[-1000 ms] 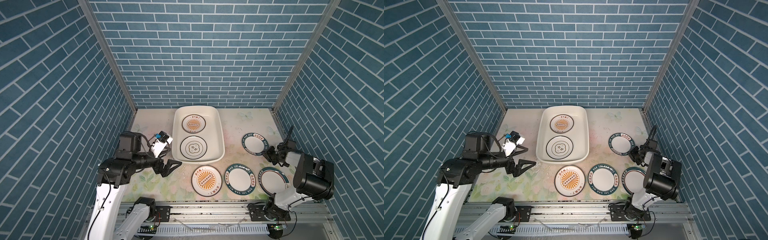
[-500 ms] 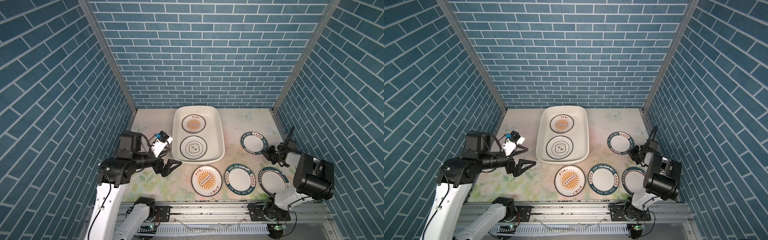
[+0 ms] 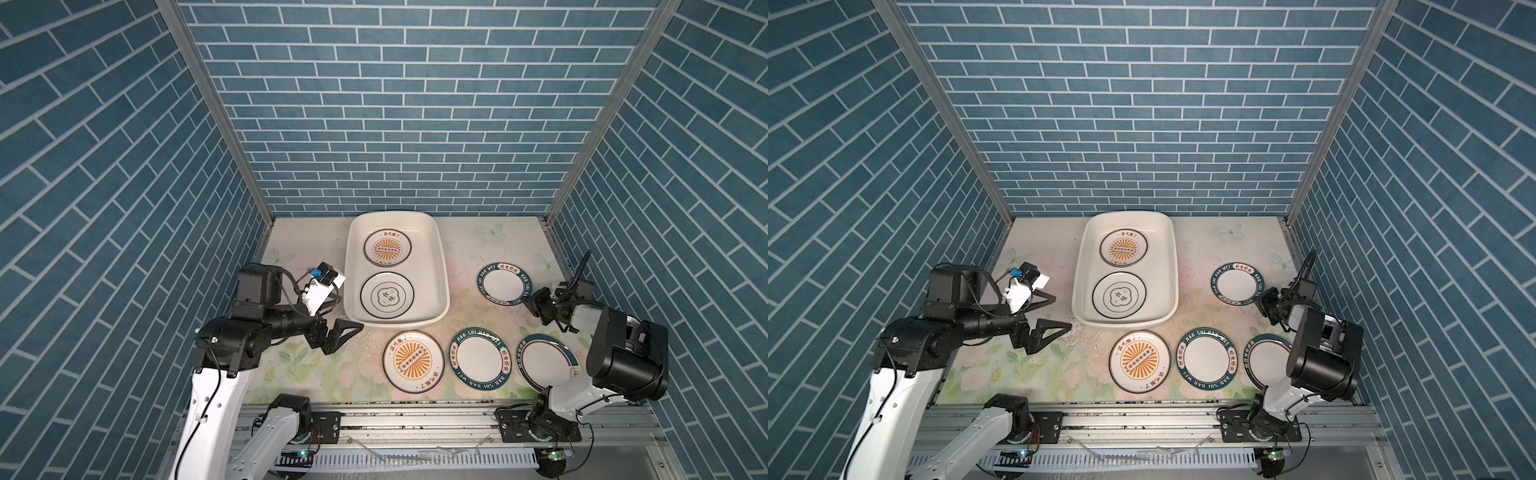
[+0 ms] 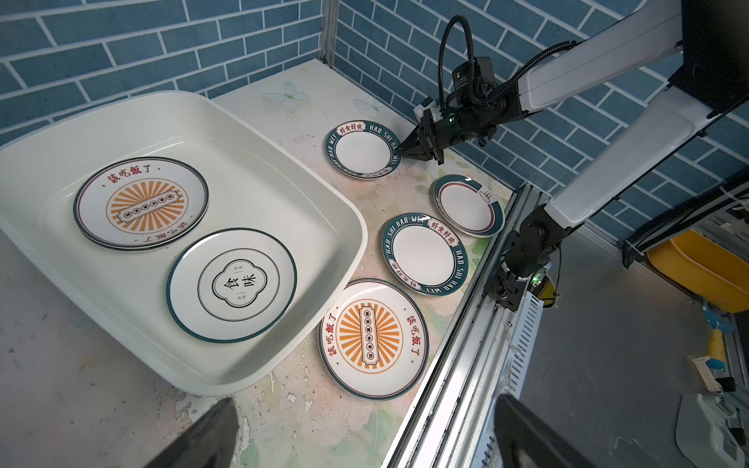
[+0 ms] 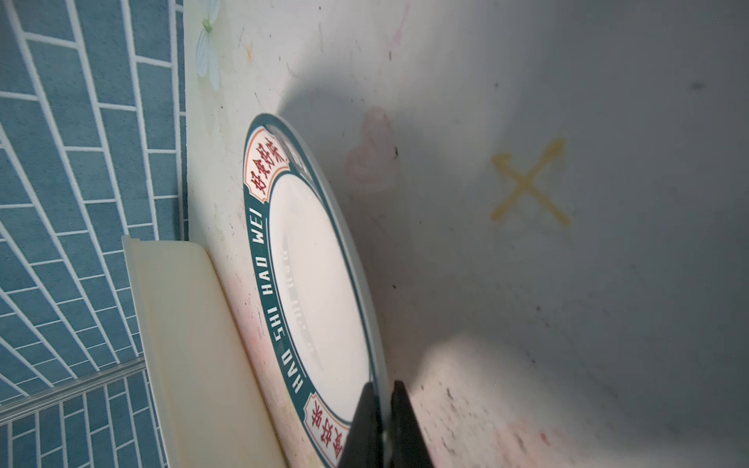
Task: Place the plates into the plastic bin on the countertop
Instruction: 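Lift the green-rimmed plate upright with the right gripper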
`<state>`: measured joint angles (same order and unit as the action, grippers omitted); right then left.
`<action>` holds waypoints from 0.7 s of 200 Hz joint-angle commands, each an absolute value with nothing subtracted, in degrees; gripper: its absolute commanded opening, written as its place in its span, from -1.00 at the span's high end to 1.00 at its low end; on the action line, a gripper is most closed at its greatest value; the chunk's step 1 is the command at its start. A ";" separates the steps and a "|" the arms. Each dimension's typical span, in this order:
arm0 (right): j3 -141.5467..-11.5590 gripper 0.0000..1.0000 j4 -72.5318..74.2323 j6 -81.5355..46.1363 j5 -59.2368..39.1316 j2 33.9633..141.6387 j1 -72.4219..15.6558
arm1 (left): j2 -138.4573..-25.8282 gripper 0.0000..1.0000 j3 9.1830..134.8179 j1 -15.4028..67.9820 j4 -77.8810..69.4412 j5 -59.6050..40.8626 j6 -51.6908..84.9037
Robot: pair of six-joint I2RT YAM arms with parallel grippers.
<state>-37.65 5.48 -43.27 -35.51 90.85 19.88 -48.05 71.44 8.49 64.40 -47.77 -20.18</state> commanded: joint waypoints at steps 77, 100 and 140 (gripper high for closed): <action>-39.55 1.00 8.35 -49.16 -40.37 84.78 19.62 | -47.89 -0.99 73.37 8.17 64.42 -48.73 -20.30; -40.34 1.00 8.02 -49.90 -40.91 83.32 19.60 | -47.97 -0.99 73.43 8.17 64.42 -48.72 -20.30; -42.57 1.00 4.10 -49.32 -39.85 79.45 18.41 | -47.79 -0.99 72.71 8.15 64.24 -48.68 -20.34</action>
<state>-39.38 4.99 -48.23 -38.63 83.26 19.51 -47.94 72.20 8.49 64.40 -47.83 -20.16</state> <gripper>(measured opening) 0.075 0.996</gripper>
